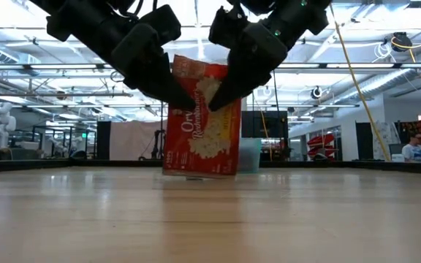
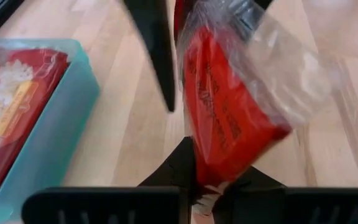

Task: Sort popcorn bags into baskets
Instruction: Put the red popcorn bag into the blue bin

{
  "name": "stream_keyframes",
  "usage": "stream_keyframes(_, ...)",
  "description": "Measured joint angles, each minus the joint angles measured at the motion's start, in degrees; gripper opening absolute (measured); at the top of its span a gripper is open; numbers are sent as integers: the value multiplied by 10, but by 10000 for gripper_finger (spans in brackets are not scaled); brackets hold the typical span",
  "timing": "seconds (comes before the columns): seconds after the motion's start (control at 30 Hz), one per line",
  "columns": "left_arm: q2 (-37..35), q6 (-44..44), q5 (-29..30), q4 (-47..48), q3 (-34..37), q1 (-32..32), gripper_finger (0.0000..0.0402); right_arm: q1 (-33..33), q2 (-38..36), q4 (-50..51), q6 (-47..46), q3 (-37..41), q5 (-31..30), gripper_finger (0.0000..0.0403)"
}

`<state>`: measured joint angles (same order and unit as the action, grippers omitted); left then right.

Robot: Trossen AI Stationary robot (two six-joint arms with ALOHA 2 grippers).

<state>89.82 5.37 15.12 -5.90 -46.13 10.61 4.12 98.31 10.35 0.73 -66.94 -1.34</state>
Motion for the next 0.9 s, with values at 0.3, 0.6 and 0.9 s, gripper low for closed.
stream_keyframes(0.3, 2, 46, 77, 31, 1, 9, 98, -5, -32, 28, -14, 0, -1, 18)
stream_keyframes(0.6, -28, 212, 247, 184, 1, 30, 236, -23, -128, 65, -62, 10, -82, 11)
stream_keyframes(0.9, -29, 253, 288, 172, 18, 63, 229, -53, -210, -306, -111, 184, -109, 22)
